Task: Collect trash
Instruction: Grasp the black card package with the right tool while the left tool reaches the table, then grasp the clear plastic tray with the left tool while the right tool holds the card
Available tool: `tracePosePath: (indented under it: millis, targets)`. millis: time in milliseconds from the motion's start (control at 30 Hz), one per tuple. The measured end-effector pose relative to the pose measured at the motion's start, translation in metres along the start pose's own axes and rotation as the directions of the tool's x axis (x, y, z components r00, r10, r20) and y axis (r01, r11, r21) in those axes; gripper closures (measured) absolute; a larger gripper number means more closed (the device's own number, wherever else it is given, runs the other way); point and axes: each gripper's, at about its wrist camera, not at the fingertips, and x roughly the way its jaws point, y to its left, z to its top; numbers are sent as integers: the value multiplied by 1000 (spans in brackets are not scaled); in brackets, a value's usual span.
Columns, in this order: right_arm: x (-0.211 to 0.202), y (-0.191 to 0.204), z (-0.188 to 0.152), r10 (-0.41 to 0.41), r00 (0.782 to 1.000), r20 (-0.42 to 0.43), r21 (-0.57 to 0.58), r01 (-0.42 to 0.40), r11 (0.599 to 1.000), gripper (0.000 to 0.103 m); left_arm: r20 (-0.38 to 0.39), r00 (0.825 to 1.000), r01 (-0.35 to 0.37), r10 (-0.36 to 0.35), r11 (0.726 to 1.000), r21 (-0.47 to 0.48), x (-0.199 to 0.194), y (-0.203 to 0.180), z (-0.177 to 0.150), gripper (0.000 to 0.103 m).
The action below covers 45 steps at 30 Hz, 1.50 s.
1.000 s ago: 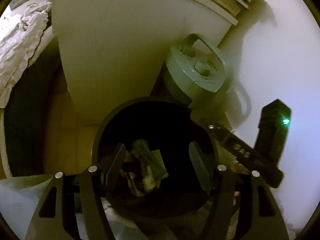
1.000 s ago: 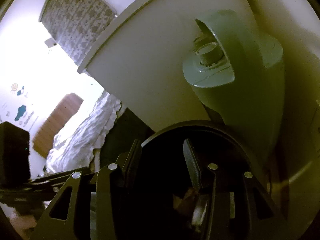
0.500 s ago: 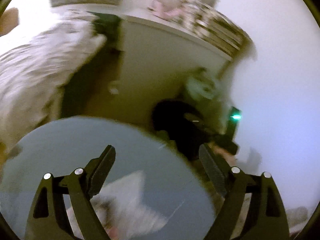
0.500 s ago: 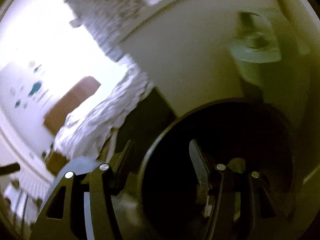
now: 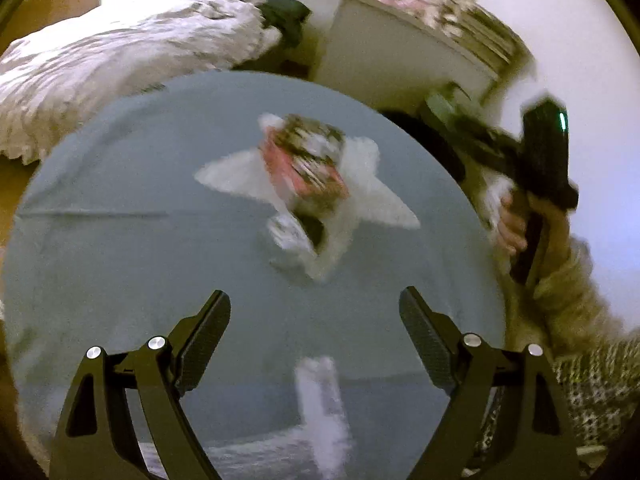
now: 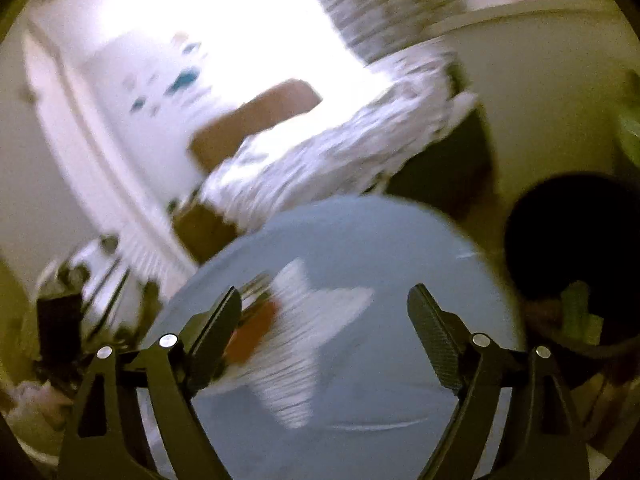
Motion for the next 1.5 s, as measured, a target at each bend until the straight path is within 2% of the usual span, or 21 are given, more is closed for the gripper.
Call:
tracePosePath:
  millis: [100,200,300,433,500,533,567,600,700,800,900,1033,1133,1233,1333,1400,1467,1500]
  targets:
    - [25,45,5,0,996,-87,-110,-9,994,13,20,1000,7,-7,1000,19,6,-11,-10,15]
    - [55,79,12,-8,988,-154,-183,-21,983,13,42,999,-20,20,1000,-5,7,-10,-13,15]
    - [94,107,15,-64,977,-202,-272,7,962,13,43,998,-44,45,998,-33,9,-2,-19,15]
    - [140,119,9,-161,948,-276,-358,55,932,13,12,1000,6,-6,998,-56,16,7,-25,19]
    - [157,117,4,-205,930,-305,-379,79,922,14,18,1000,7,-7,999,-53,17,9,-27,32]
    - [160,113,2,-210,926,-314,-377,81,922,24,21,1000,2,-1,999,-48,17,10,-27,38]
    - [162,111,1,-180,926,-331,-350,57,935,34,26,1000,-10,11,999,-45,17,11,-27,49]
    - [160,108,0,-147,928,-342,-310,36,950,35,30,999,-27,28,998,-48,16,14,-27,63]
    - [150,99,2,-131,932,-337,-268,38,963,38,40,998,-37,40,996,-85,17,24,-26,88]
    - [133,93,5,-80,951,-300,-226,11,974,39,57,998,-29,36,993,-115,14,31,-26,92]
    - [108,81,12,-26,971,-237,-162,-13,987,39,100,994,-23,36,992,-127,3,33,-22,93]
    - [69,54,22,28,991,-133,-70,-37,997,39,164,986,-17,42,988,-151,-19,35,-3,93]
    - [37,20,25,0,999,-41,-13,0,1000,39,190,981,-13,38,991,-130,-26,29,24,93]
    - [12,-15,28,-40,999,16,50,39,998,39,192,980,-27,44,996,-87,-25,19,46,93]
    - [-13,-54,25,-88,995,55,119,81,990,39,155,988,-18,25,999,-49,-25,11,53,92]
    - [-29,-74,18,-108,991,78,138,96,986,39,103,994,-29,27,999,24,-23,5,47,89]
    - [-37,-95,8,-120,989,84,178,103,979,39,44,997,-71,66,988,139,-18,-4,33,80]
    - [-39,-102,3,-120,989,82,203,101,974,39,15,997,-78,77,980,185,-14,-8,28,58]
